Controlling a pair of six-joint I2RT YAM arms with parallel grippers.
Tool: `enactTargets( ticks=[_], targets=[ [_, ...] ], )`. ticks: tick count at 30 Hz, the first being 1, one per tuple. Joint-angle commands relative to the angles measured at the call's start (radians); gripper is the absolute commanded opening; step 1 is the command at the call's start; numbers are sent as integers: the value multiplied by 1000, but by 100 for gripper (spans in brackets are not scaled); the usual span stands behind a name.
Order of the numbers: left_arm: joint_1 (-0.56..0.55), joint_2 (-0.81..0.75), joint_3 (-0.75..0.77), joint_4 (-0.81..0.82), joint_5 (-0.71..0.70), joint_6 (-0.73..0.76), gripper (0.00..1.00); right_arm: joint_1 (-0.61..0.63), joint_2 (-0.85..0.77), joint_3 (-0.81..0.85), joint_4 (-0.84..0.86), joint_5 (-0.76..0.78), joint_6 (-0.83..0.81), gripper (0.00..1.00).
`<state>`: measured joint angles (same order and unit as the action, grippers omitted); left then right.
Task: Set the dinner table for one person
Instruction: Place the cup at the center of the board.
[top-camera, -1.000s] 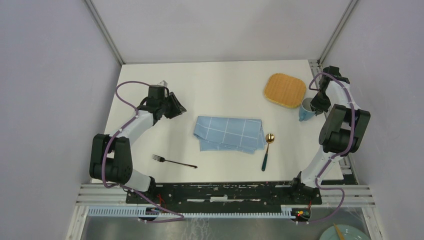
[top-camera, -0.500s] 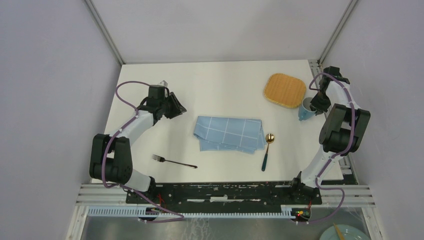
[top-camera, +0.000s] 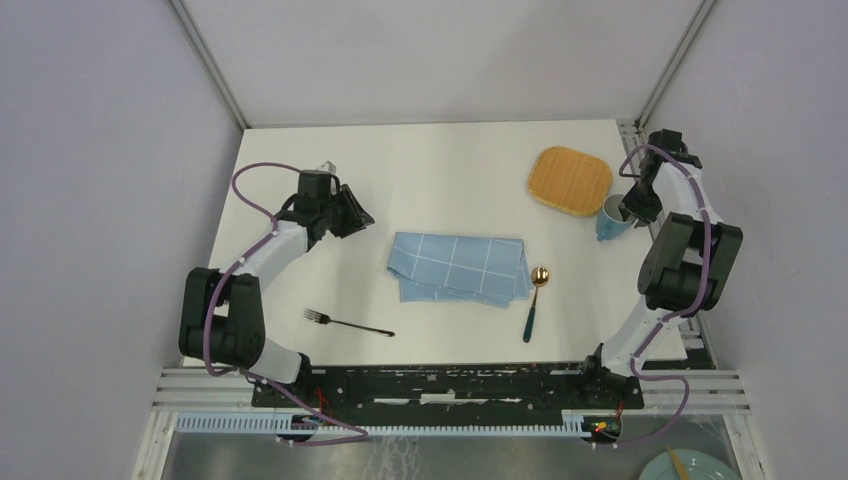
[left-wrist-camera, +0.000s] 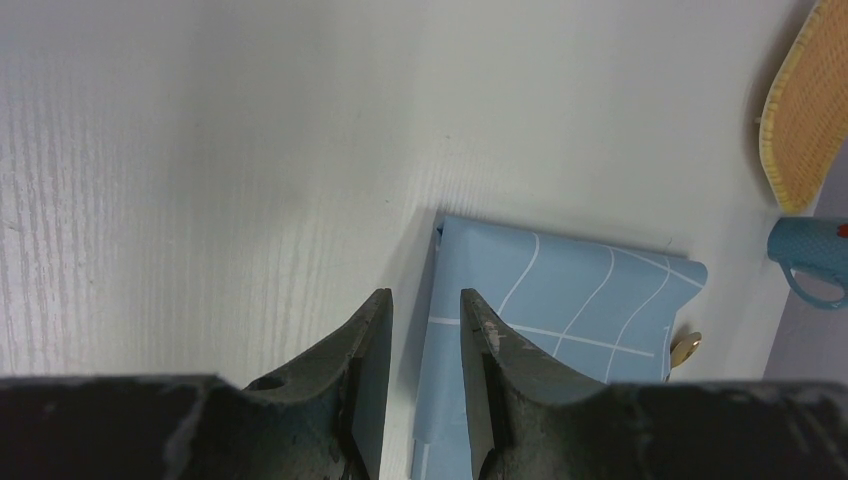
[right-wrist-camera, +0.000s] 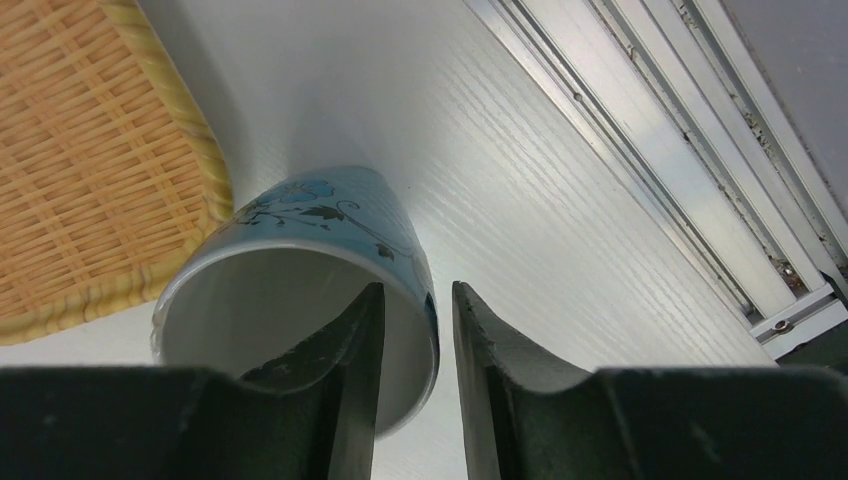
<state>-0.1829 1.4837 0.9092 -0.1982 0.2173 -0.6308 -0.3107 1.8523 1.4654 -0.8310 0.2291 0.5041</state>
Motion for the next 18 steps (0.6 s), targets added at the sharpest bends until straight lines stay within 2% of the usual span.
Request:
enactTargets(
  ticks=[1,11,18],
  targets=[
    [-8,-27,3,42,1,-35,38,-3,-96,37,7,31,13,37],
    [-13,-23,2,45,-8,-36,39,4,-185,95,-26,51,23,38],
    [-15,-29,10,44,-25,-33,40,96,-284,163,-19,84,1,40]
  ],
)
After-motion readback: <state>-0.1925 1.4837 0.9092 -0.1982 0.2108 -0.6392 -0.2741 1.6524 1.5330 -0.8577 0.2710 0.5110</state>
